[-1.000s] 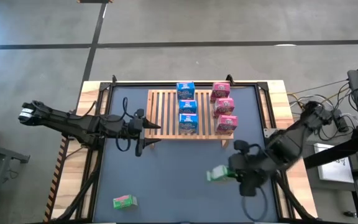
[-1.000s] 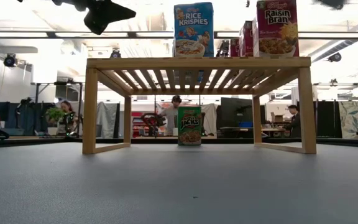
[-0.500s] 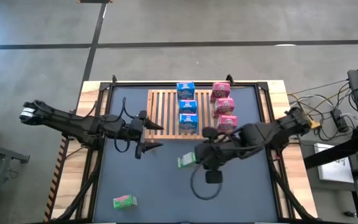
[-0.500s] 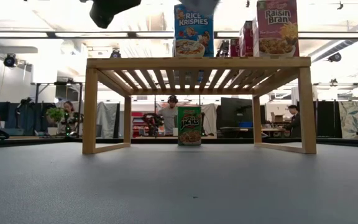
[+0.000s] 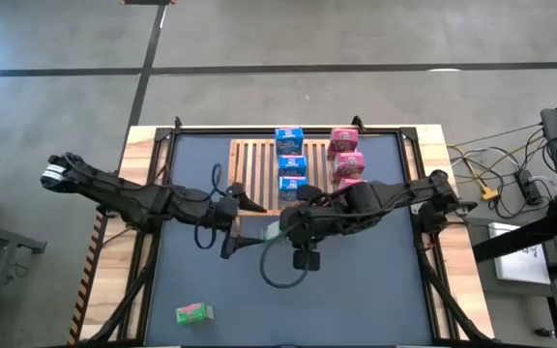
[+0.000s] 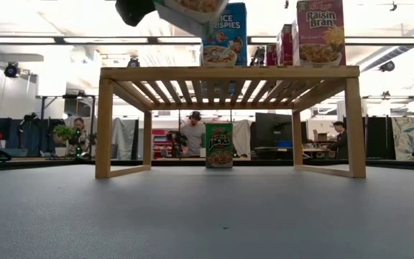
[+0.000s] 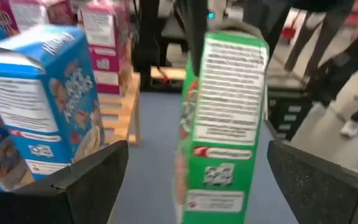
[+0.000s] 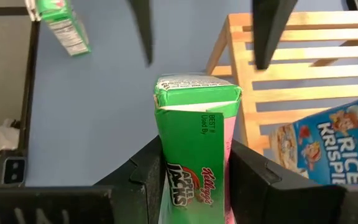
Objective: Stack cereal on shelf
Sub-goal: Put the bottom right green cereal box on the shelf
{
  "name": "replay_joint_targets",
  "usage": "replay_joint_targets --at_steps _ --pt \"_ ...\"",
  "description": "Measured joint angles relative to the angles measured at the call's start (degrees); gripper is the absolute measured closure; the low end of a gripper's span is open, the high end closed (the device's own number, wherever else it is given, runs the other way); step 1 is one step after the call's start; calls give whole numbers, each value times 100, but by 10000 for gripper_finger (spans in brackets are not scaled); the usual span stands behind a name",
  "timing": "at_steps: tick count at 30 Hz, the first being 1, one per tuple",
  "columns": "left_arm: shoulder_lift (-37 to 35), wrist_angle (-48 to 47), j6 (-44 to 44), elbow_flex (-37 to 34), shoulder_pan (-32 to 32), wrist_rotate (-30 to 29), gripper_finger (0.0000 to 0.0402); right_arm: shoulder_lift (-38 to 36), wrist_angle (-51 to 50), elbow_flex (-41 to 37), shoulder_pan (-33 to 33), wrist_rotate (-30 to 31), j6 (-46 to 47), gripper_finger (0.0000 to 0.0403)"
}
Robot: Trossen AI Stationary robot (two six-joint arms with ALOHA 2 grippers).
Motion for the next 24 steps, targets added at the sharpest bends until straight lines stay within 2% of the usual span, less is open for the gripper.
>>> replay_joint_targets --at_steps 8,14,18,24 --pt "642 -1087 -18 913 -123 -151 33 123 -21 132 -109 6 -14 273" --pt "865 -1274 -72 1150 -120 -158 45 112 -16 127 -109 5 -41 273" --pt "876 -1296 -99 1153 -120 -160 73 103 -14 125 -109 3 -45 273" --pt "870 -1427 -128 1142 -118 -159 149 103 -14 125 -109 -5 -105 273"
